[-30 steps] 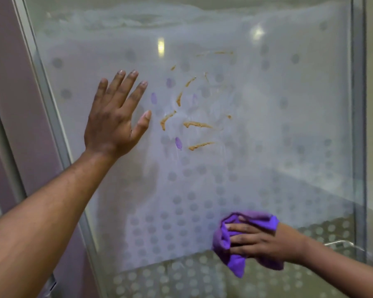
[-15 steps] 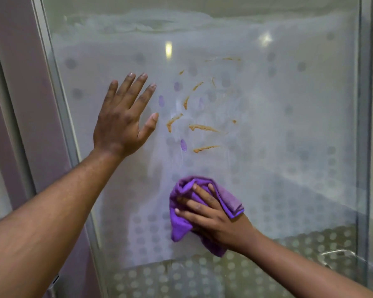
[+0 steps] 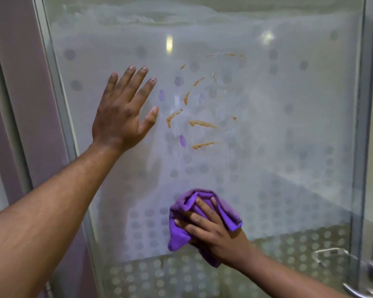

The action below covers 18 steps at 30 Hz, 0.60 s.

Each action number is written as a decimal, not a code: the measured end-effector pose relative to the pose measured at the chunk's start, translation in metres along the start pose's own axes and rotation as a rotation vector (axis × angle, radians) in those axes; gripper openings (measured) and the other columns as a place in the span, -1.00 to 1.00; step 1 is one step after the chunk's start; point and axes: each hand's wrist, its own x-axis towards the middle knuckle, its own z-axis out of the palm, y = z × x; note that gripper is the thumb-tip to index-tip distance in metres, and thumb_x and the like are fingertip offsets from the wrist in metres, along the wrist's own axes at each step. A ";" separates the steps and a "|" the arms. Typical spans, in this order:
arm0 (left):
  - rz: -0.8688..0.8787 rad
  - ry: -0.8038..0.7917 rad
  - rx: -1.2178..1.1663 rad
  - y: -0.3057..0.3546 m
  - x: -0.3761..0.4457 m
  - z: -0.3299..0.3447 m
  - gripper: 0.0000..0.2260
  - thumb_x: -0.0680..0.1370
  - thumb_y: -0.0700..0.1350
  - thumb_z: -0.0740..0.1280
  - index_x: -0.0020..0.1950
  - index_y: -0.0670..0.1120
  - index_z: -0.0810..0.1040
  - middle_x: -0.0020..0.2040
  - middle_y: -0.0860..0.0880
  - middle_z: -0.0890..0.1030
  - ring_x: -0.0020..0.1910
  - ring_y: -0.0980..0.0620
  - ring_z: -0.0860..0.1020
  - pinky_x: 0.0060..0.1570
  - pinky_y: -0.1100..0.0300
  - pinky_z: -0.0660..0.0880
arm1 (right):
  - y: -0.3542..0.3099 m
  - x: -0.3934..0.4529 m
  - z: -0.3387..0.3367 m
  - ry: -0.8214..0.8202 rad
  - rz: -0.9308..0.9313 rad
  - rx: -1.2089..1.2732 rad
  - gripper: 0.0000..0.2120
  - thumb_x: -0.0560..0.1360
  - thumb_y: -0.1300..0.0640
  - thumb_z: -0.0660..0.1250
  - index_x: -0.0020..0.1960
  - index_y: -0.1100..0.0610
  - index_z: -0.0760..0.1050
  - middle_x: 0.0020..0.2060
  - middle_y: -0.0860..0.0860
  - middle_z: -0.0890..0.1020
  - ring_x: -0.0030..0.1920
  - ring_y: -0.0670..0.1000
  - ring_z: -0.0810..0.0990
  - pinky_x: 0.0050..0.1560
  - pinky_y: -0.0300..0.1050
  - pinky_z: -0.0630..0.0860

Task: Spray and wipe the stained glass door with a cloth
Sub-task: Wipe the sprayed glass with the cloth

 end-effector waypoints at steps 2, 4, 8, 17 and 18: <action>0.002 -0.001 0.001 0.000 0.000 -0.001 -0.45 0.73 0.16 0.11 0.67 -0.06 0.34 0.70 -0.12 0.29 0.71 -0.16 0.20 0.69 -0.21 0.08 | 0.001 -0.016 0.006 -0.029 -0.119 -0.001 -0.61 0.79 0.03 0.04 0.54 -0.06 0.46 0.61 -0.05 0.35 0.64 0.13 0.27 0.68 0.08 -0.01; 0.003 -0.003 0.000 0.000 0.000 -0.001 -0.45 0.74 0.16 0.10 0.67 -0.06 0.33 0.70 -0.12 0.28 0.71 -0.17 0.20 0.68 -0.22 0.08 | -0.002 -0.043 0.011 -0.189 -0.086 0.358 -0.59 0.78 0.12 0.11 0.61 -0.06 0.35 0.64 -0.12 0.29 0.66 0.03 0.22 0.68 0.02 0.00; 0.002 -0.008 0.007 -0.001 0.000 -0.001 -0.45 0.74 0.17 0.09 0.68 -0.05 0.32 0.71 -0.11 0.28 0.71 -0.17 0.19 0.69 -0.21 0.06 | -0.014 -0.103 -0.001 -0.458 0.452 1.166 -0.30 0.59 0.12 0.51 0.60 0.08 0.22 0.53 0.01 0.50 0.52 0.17 0.48 0.53 0.19 0.39; 0.000 -0.003 0.006 -0.001 -0.001 0.001 -0.45 0.74 0.17 0.09 0.68 -0.05 0.32 0.70 -0.12 0.29 0.71 -0.18 0.20 0.70 -0.19 0.05 | 0.041 -0.072 -0.014 -0.460 -0.366 0.129 -0.54 0.69 0.04 0.20 0.58 -0.11 0.37 0.62 -0.14 0.33 0.65 0.02 0.21 0.63 0.10 0.19; 0.003 -0.001 0.005 -0.002 -0.001 0.003 -0.45 0.74 0.18 0.07 0.68 -0.04 0.32 0.70 -0.12 0.29 0.71 -0.18 0.20 0.69 -0.19 0.05 | 0.036 -0.064 -0.013 -0.361 -0.390 -0.005 -0.47 0.65 0.05 0.25 0.61 -0.08 0.33 0.63 -0.11 0.31 0.67 0.06 0.16 0.61 0.12 0.17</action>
